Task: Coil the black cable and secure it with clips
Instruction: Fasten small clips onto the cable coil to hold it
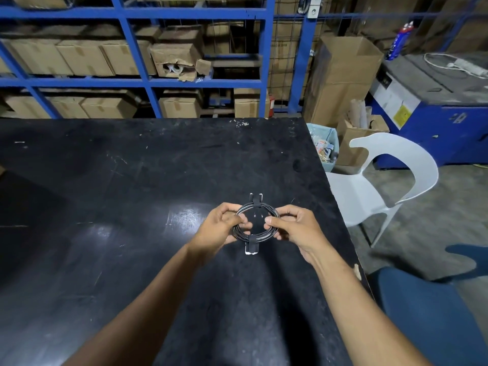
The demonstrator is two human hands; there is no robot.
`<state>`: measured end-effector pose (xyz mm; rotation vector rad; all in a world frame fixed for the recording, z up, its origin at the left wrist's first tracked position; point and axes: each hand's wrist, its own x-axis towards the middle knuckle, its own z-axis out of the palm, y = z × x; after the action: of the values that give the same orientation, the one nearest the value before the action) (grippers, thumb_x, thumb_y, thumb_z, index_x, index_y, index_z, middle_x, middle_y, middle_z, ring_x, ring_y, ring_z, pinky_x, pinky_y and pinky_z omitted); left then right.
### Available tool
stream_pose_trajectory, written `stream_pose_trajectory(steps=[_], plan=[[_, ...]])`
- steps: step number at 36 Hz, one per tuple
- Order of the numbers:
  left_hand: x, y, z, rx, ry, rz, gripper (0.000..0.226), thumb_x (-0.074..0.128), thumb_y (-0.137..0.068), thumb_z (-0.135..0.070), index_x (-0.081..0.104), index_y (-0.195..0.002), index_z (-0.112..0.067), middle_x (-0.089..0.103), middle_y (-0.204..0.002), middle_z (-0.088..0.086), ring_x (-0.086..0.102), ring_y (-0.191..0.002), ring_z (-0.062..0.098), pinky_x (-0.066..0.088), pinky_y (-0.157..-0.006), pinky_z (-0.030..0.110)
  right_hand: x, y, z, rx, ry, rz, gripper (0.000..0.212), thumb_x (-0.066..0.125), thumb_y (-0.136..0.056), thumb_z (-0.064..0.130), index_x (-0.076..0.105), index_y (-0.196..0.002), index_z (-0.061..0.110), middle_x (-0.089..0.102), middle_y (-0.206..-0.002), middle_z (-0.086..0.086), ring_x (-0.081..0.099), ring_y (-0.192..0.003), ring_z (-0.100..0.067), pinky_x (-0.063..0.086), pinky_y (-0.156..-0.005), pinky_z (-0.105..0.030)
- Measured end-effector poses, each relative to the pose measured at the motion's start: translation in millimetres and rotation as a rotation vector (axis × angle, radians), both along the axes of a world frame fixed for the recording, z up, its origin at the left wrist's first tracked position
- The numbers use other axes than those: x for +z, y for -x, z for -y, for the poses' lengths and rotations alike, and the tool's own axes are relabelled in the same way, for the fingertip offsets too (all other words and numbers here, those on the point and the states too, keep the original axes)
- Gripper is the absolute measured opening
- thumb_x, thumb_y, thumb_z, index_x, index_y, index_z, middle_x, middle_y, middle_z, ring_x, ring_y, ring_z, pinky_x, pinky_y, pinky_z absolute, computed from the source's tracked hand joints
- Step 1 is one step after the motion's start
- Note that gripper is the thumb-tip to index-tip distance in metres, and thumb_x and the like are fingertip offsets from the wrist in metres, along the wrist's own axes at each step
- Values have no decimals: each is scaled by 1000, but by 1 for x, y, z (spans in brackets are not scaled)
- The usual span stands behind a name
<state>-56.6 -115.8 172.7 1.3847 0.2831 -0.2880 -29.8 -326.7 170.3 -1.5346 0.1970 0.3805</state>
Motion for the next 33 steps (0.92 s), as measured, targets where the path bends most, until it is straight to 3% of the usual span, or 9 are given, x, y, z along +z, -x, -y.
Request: stream_pose_trajectory(steps=[5, 8, 12, 16, 18, 20, 23, 27, 33], plan=[[-45, 4, 1, 73, -474, -20, 9, 72, -96, -13, 74, -101, -21, 78, -87, 11, 79, -86, 30, 65, -84, 46, -43, 2, -11, -37, 104, -64, 14, 85, -85, 2, 75, -95, 1, 76, -74, -14, 61, -50, -15, 51, -51, -22], [-71, 7, 3, 86, -698, -73, 15, 76, -92, -25, 72, -106, -26, 79, -84, -3, 72, -86, 16, 48, -82, 23, -77, 3, -16, -57, 160, -143, 12, 80, -88, -2, 78, -98, 4, 72, -75, -12, 62, -54, -15, 52, -53, -21], [-102, 2, 7, 83, -691, -208, 16, 77, -88, -18, 72, -101, -26, 79, -96, 0, 71, -89, 14, 47, -77, 17, -119, 0, -22, -84, 253, -200, 19, 74, -89, -7, 79, -105, 1, 69, -75, -12, 60, -57, -15, 52, -54, -18], [-136, -6, 9, 71, -666, -278, 20, 75, -88, -11, 70, -101, -24, 74, -94, -2, 61, -64, -6, 42, -52, 0, -153, -6, -27, -149, 306, -253, 25, 73, -87, -9, 80, -109, 2, 76, -86, -17, 67, -69, -24, 61, -77, -35], [-153, -12, 10, 59, -640, -327, 22, 75, -88, -11, 70, -105, -23, 77, -102, 1, 71, -76, 5, 53, -66, 7, -170, -13, -30, -183, 317, -278, 28, 73, -86, -9, 80, -110, 3, 79, -92, -18, 70, -73, -26, 63, -88, -41], [-164, -17, 10, 46, -609, -368, 29, 75, -86, -10, 73, -114, -19, 80, -110, 5, 76, -101, 23, 61, -93, 34, -179, -19, -30, -202, 331, -286, 29, 75, -85, -7, 80, -111, 6, 79, -91, -13, 72, -74, -23, 64, -93, -43], [-179, -28, 9, 14, -563, -383, 39, 72, -84, -12, 74, -123, -13, 79, -119, 13, 73, -116, 34, 58, -102, 51, -193, -28, -31, -215, 344, -289, 28, 77, -85, -1, 81, -108, 12, 81, -92, -10, 78, -83, -25, 62, -97, -45], [-183, -38, 8, -76, -623, -348, 59, 63, -70, -31, 76, -127, -23, 79, -119, 14, 73, -116, 36, 58, -101, 44, -203, -36, -31, -198, 348, -304, 27, 79, -84, 3, 81, -108, 16, 82, -99, -11, 79, -101, -30, 61, -100, -46], [-184, -41, 3, -70, -685, -318, 37, 69, -91, -14, 74, -126, -24, 80, -121, 1, 71, -117, 22, 52, -100, 32, -201, -36, -20, -170, 373, -257, 22, 77, -86, 5, 83, -104, 17, 82, -102, -9, 78, -102, -31, 60, -101, -48]])
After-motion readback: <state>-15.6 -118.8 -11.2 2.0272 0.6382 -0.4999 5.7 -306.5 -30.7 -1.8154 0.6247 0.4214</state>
